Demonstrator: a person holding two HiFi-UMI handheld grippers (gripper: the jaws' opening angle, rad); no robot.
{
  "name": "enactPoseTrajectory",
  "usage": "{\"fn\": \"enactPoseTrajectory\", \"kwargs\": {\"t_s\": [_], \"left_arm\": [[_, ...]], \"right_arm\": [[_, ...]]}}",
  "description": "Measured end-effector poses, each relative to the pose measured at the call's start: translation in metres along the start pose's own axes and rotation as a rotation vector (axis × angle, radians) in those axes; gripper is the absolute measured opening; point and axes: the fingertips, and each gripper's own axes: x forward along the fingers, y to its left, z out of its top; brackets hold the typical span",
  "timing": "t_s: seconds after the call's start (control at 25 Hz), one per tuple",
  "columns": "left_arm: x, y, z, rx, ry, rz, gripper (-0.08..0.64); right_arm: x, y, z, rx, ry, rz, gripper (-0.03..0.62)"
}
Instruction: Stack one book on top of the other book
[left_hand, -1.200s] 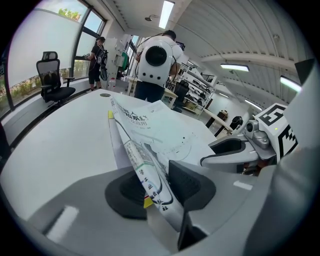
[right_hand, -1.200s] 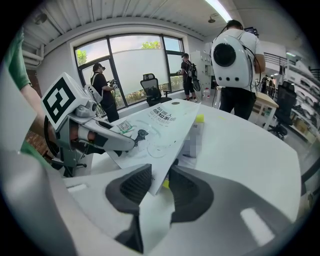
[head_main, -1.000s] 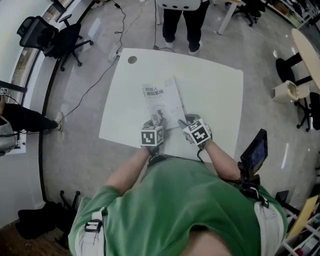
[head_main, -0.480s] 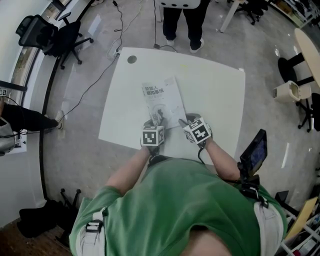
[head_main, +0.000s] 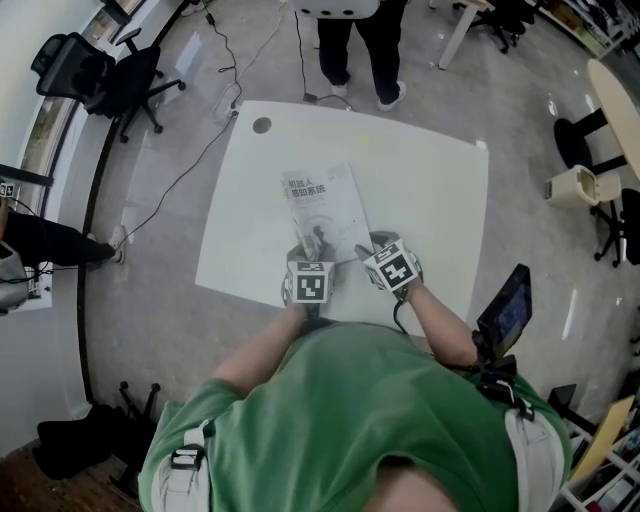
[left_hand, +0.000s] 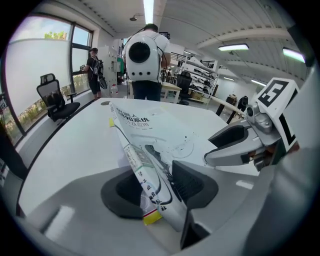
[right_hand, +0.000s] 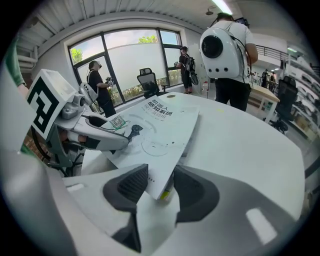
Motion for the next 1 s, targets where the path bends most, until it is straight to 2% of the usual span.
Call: {"fn": "enactPoseTrajectory", "kwargs": {"t_s": [0.4,0.56,0.72,0.88,1.0], "left_arm": [[-0.004,0.008,0.001,0.106,-0.026,0.107,0.249],[-0.002,0.019,0.002,0.127,-0.019,0.155,0.364],[-0.002,0.022,0.0,0.17,-0.028,0.145,0.371],[-0.003,0.025,-0.002,0.151,-0.038,0.134,0.371],[-0.003,0.026,-0.008,0.112,-0.045,0.11,0.37]], "right_arm": [[0.002,0.0,-0.002,-0.004,0.005,0.0,0.164],[0.0,-0.004,0.0,-0.007,-0.002,-0.003,0.167],[0.003,-0.004,0.0,-0.017,-0.008,-0.013,0.181],[0.006,-0.006,0.001,-0.014,-0.022,-0.027,0.212],[0.005,-0.009,0.0,0.045,-0.029,-0.015,0.233]]}}
